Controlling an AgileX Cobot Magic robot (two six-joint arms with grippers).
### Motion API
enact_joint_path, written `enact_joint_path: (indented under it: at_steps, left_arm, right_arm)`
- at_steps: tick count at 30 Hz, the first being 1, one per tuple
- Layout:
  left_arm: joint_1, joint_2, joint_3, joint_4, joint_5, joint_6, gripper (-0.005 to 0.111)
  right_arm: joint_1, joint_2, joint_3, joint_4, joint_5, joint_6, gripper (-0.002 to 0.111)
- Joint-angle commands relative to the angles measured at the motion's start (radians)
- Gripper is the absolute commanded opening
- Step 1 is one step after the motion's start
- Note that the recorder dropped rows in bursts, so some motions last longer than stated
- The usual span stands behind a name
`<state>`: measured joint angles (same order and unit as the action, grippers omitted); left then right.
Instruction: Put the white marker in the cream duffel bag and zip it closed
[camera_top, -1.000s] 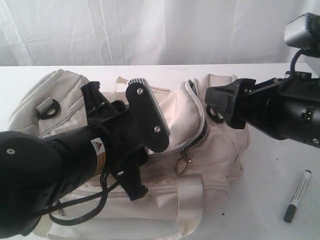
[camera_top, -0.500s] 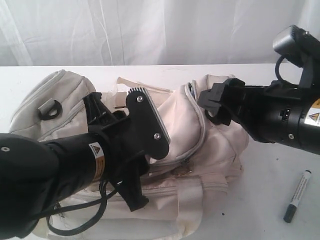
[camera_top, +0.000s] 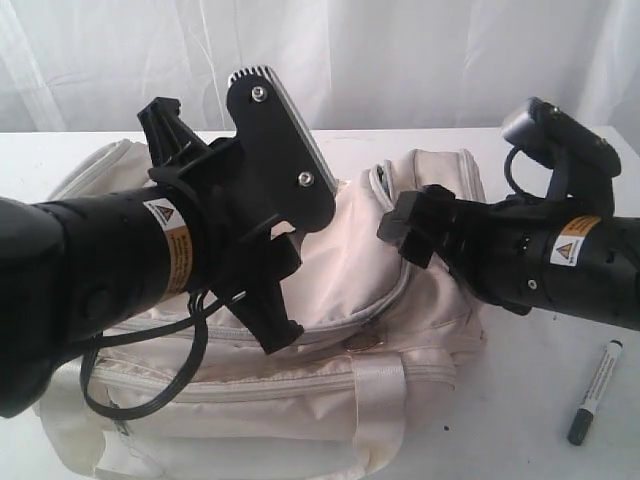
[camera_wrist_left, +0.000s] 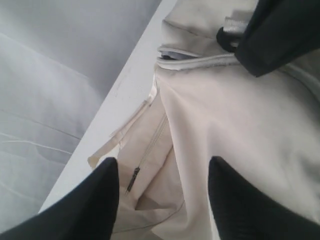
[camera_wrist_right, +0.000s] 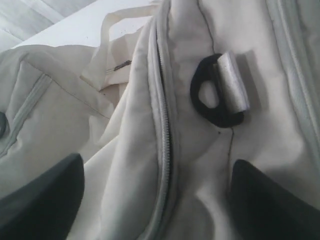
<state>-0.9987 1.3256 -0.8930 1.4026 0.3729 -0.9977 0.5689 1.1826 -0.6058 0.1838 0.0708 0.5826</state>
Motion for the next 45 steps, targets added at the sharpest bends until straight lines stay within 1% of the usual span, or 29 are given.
enact_joint_path:
  at_steps: [1,3,8,13,19,23,25,29,32,34,37,39,41,43,45]
  left_arm:
    - [-0.004,-0.01,-0.004,-0.11,0.019,0.089,0.057]
    - [-0.004,-0.01,-0.004,-0.14,0.019,0.114,0.056]
    - [-0.004,-0.01,-0.004,-0.147,0.017,0.123,0.056]
    - [-0.004,-0.01,-0.004,-0.147,0.013,0.123,0.056]
    - [-0.004,-0.01,-0.004,-0.147,0.012,0.123,0.056]
    - [-0.004,-0.01,-0.004,-0.159,0.013,0.123,0.056]
    - [-0.004,-0.01,-0.004,-0.165,0.013,0.123,0.056]
    - [-0.004,-0.01,-0.004,-0.168,0.01,0.123,0.056]
    - [-0.004,-0.01,-0.004,-0.17,0.008,0.123,0.056]
    - [-0.004,-0.01,-0.004,-0.17,0.008,0.123,0.056]
    - [-0.004,-0.012,-0.004,-0.183,0.002,0.123,0.056]
    - [-0.004,-0.012,-0.004,-0.2,-0.007,0.123,0.056]
    - [-0.004,-0.018,-0.004,-0.228,-0.028,0.123,0.056]
    - [-0.004,-0.036,-0.004,-0.27,-0.049,0.142,0.056]
    - [-0.021,-0.057,-0.004,-0.291,-0.035,0.177,0.056]
  right_arm:
    - [-0.01,0.007,-0.022,0.002,-0.027,0.006,0.074]
    - [-0.01,0.009,-0.041,0.002,-0.023,0.006,0.074]
    - [-0.01,0.041,-0.061,0.002,0.04,0.006,0.074]
    - [-0.008,0.081,-0.061,0.007,0.017,0.014,0.074]
    - [0.027,0.131,-0.061,0.009,0.008,0.03,0.074]
    - [0.032,0.168,-0.07,0.009,-0.019,0.031,0.073]
    - [0.032,0.183,-0.083,0.009,-0.019,0.031,0.068]
    - [0.032,0.206,-0.104,0.009,-0.019,0.032,0.052]
    - [0.032,0.215,-0.106,0.009,-0.045,0.032,0.035]
    - [0.032,0.217,-0.106,0.009,-0.071,0.032,0.021]
    - [0.032,0.215,-0.106,0.009,-0.142,0.032,0.005]
    - [0.032,0.213,-0.115,0.009,-0.178,0.032,0.0]
    - [0.029,0.213,-0.144,0.005,-0.18,0.019,0.0]
    - [0.027,0.213,-0.183,-0.002,-0.176,-0.041,0.0]
    - [0.028,0.213,-0.222,-0.002,-0.155,-0.1,0.0]
